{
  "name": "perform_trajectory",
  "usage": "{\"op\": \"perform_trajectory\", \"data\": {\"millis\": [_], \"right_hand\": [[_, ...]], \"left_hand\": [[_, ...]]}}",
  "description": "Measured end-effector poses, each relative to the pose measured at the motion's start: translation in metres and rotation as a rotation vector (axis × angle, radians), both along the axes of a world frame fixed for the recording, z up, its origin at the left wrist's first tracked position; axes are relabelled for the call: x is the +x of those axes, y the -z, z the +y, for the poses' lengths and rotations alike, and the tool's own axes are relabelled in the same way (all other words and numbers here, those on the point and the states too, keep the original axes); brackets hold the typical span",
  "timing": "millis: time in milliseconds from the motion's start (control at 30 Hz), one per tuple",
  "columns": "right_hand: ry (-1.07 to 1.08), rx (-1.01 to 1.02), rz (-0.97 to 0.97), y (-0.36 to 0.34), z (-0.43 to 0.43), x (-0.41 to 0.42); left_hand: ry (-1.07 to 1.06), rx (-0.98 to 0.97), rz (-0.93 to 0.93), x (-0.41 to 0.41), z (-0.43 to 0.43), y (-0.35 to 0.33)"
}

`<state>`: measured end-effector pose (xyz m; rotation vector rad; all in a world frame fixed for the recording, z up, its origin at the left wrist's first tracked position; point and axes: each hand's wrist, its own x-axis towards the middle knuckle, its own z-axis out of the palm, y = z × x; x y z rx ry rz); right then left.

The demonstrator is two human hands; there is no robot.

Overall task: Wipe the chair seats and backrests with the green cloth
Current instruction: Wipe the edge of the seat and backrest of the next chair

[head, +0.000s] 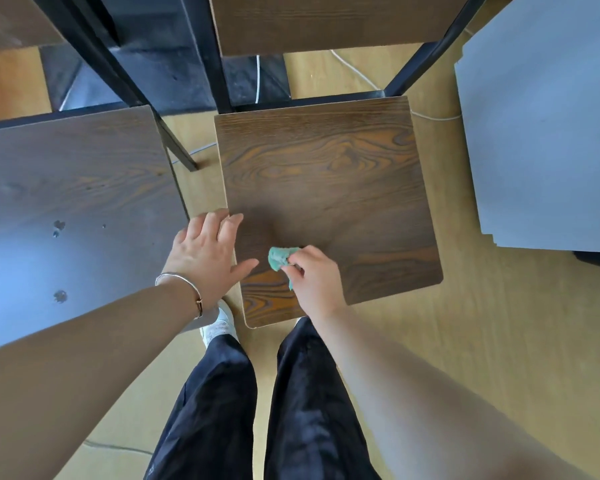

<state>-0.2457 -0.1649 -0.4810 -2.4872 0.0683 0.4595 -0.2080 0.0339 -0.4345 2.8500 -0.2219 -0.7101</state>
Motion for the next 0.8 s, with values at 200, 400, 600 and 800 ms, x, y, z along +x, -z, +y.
{"op": "perform_trajectory", "data": {"millis": [200,400,600,800], "right_hand": [[-0.012,0.008,0.017,-0.019,0.007,-0.01],[0.2,-0.055,-0.193,-0.029,-0.006,0.099],[-0.069,-0.178,-0.115,-0.001,0.011,0.127],[-0.357,-0.036,-0.167,0.002,0.002,0.035]], "left_hand": [[-0.001,0.016,-0.03,-0.018,0.027,-0.007],[-0.012,0.002,-0.062,-0.037,0.034,-0.002],[-0.068,0.02,-0.044,-0.057,0.032,0.002],[-0.134,0.011,-0.04,-0.075,0.028,-0.013]]}}
